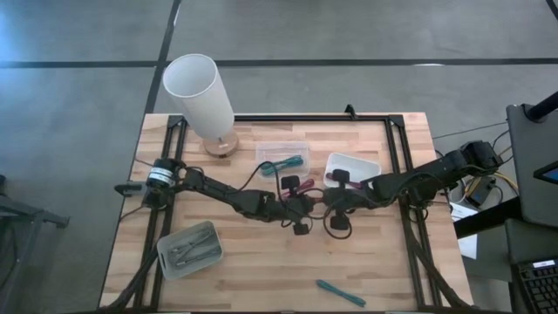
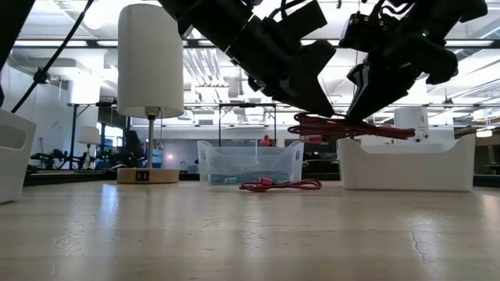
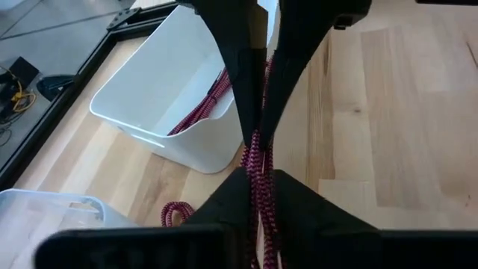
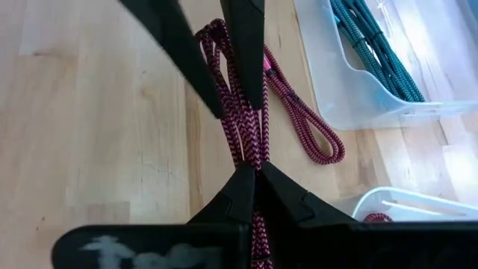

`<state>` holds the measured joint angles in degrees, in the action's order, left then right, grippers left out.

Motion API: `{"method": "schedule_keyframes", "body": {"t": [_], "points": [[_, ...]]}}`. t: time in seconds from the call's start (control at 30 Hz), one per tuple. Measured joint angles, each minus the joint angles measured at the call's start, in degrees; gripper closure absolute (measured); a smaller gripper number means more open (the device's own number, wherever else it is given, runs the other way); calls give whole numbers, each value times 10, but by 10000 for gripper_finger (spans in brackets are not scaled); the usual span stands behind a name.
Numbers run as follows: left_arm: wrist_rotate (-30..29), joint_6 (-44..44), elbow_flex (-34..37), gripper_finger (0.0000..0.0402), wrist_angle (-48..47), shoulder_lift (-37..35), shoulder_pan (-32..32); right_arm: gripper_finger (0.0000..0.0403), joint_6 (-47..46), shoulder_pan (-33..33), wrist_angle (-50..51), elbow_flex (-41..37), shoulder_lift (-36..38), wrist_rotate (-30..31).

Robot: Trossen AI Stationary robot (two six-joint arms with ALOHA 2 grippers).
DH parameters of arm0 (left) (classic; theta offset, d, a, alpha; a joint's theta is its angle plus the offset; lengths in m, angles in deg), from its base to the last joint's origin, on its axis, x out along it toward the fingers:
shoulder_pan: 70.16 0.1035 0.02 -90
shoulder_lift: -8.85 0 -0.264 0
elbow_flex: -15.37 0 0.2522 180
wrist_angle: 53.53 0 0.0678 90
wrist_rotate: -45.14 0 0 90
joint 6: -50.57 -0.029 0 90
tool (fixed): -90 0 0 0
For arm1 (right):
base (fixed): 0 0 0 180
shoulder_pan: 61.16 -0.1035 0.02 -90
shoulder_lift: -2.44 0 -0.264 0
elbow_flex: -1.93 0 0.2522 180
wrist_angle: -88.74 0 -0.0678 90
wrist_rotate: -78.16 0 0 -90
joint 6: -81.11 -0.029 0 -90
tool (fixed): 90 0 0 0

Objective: Pick & Place USB Port
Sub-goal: Put the bottom pink USB cable into the white bin

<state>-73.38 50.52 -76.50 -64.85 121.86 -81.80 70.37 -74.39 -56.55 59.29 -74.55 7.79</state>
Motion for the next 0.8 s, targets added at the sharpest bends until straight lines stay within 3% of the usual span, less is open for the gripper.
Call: {"method": "schedule_keyframes", "body": {"t": [0.1, 0.33, 0.63, 0.8], "points": [[-11, 4, 0, 326, 0, 0, 0, 393, -20, 0, 2, 0, 3, 1], [-100, 4, 0, 299, -5, 0, -6, 394, -70, 0, 64, 0, 16, 12], [-102, 5, -8, 298, -18, 0, -6, 391, -101, 5, 200, 41, 86, 147], [-100, 5, -12, 297, -22, 0, -6, 391, -108, 44, 223, 31, 126, 162]]}}
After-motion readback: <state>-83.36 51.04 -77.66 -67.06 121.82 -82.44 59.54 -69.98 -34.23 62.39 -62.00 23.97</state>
